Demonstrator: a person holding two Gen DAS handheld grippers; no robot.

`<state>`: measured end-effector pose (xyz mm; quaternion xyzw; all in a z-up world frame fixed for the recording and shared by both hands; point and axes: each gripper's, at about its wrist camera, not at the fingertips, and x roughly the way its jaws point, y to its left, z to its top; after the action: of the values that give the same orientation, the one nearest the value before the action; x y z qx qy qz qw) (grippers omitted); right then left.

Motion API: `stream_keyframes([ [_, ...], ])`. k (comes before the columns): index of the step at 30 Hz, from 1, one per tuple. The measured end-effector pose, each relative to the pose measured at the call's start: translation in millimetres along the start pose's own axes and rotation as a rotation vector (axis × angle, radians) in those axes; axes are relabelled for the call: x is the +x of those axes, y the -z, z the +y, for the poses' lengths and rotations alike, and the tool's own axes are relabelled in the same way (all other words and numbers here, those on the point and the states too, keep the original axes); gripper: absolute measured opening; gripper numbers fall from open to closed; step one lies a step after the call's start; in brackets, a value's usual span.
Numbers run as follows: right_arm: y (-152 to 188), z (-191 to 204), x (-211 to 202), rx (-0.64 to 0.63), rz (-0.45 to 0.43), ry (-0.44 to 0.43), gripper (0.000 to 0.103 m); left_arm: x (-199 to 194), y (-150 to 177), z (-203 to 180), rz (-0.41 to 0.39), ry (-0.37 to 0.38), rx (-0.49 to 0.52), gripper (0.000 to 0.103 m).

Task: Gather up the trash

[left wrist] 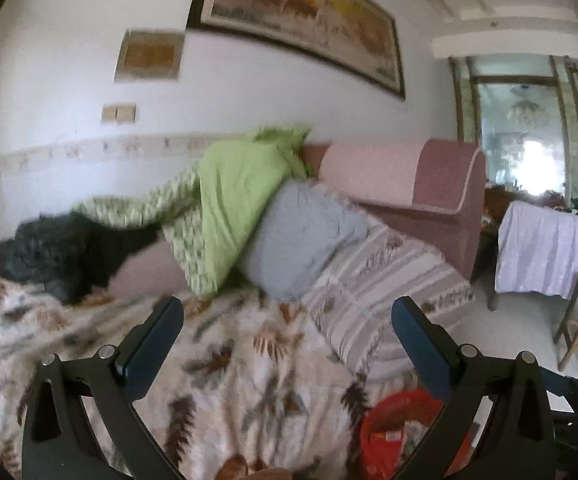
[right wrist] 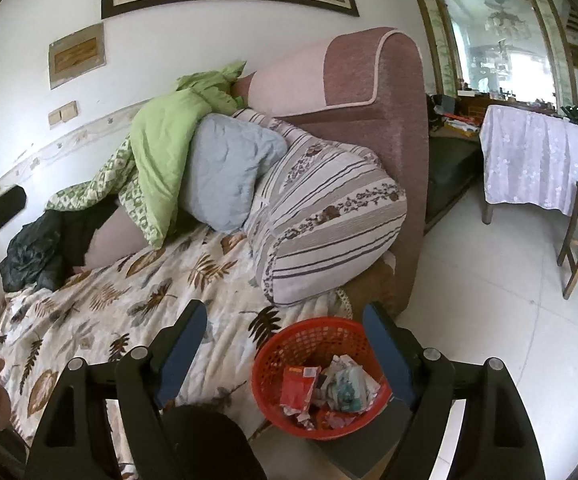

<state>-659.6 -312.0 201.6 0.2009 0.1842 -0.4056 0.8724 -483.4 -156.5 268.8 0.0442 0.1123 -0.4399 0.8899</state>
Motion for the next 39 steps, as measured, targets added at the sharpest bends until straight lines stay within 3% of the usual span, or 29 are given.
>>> stream_keyframes([
  [7,12,-2,8,-0.028,0.039,0.047,0.084,20,20,-5,0.115,0.015,-0.008,0.103],
  [13,22,-6,13,-0.048,0.061,0.087,0.084,32,41,-23,0.164,-0.001,0.071,0.103],
  [22,31,-9,29,-0.064,0.108,0.123,0.084,62,75,-44,0.326,-0.027,0.163,0.103],
  [27,35,-15,33,-0.053,0.128,0.155,0.084,70,86,-49,0.400,0.004,0.172,0.103],
  [39,44,-20,35,-0.055,0.158,0.195,0.084,75,92,-51,0.468,0.050,0.153,0.103],
])
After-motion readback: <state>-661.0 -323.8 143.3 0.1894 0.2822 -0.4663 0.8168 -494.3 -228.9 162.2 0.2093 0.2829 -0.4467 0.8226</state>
